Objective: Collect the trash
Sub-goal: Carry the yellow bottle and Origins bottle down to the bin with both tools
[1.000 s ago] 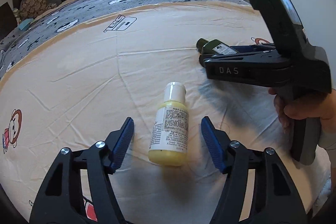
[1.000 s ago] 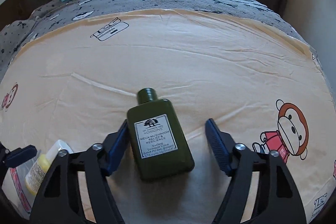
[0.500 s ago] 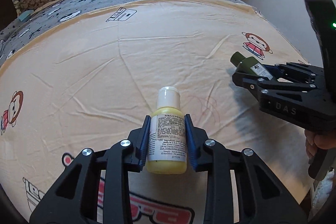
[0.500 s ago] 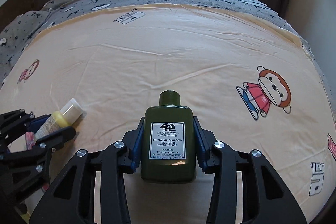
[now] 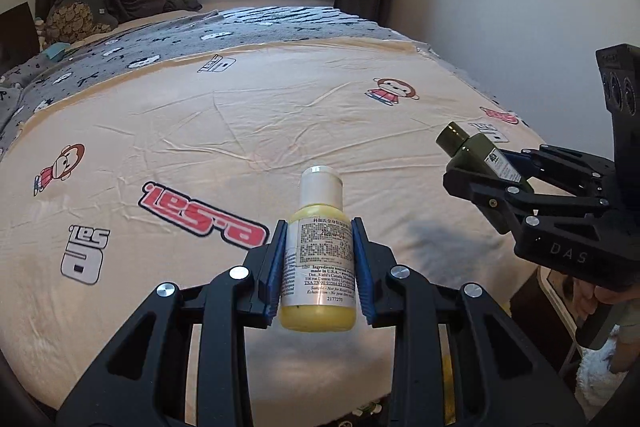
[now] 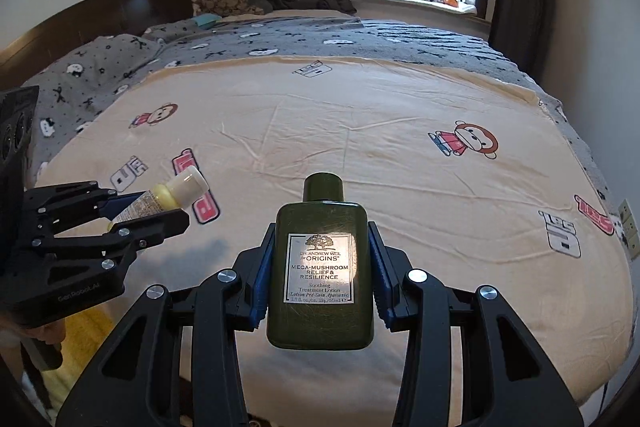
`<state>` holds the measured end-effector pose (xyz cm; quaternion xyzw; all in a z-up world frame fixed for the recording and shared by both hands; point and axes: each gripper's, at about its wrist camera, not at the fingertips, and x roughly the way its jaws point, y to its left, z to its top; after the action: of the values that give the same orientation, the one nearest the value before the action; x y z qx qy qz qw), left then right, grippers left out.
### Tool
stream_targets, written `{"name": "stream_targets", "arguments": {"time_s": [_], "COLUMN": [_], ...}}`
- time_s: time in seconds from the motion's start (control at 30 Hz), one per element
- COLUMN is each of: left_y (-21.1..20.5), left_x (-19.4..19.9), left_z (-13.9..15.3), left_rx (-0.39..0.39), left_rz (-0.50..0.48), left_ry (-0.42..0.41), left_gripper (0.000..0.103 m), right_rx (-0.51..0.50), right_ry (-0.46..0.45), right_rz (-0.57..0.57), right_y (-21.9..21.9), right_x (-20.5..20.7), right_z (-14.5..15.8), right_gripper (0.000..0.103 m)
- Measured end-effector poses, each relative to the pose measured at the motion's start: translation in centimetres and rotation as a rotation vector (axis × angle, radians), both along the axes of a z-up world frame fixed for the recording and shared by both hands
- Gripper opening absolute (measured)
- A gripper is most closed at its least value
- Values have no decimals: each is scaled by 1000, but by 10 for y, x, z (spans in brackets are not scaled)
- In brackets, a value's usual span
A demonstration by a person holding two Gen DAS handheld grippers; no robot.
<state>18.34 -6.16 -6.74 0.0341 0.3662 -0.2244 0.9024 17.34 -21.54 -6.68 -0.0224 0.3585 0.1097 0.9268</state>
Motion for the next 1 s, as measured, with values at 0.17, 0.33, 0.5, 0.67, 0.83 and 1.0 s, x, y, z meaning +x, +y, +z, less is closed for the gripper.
{"name": "stream_targets", "arguments": {"time_s": [0.17, 0.33, 0.5, 0.67, 0.83, 1.0], "left_y": [5, 13, 17, 22, 25, 27], "left_x": [-49, -86, -114, -131, -141, -141], "left_z": [0, -14, -38, -68, -103, -135], "left_rx": [2, -18, -19, -10, 14, 40], "left_rz": [-7, -15, -37, -59, -67, -67], "left_ry": [-34, -29, -7, 46, 121, 198], "left_gripper": [29, 29, 29, 29, 29, 29], "right_rx": [-9, 54, 75, 52, 72, 86], "right_ry": [-44, -50, -51, 13, 113, 201], "right_rz": [-12, -13, -19, -30, -45, -37], "right_y": [4, 0, 3, 10, 10, 16], "right_x": [-48, -88, -121, -145, -154, -157], "right_z": [-4, -12, -29, -62, -98, -129], "right_gripper": [43, 43, 43, 43, 43, 43]}}
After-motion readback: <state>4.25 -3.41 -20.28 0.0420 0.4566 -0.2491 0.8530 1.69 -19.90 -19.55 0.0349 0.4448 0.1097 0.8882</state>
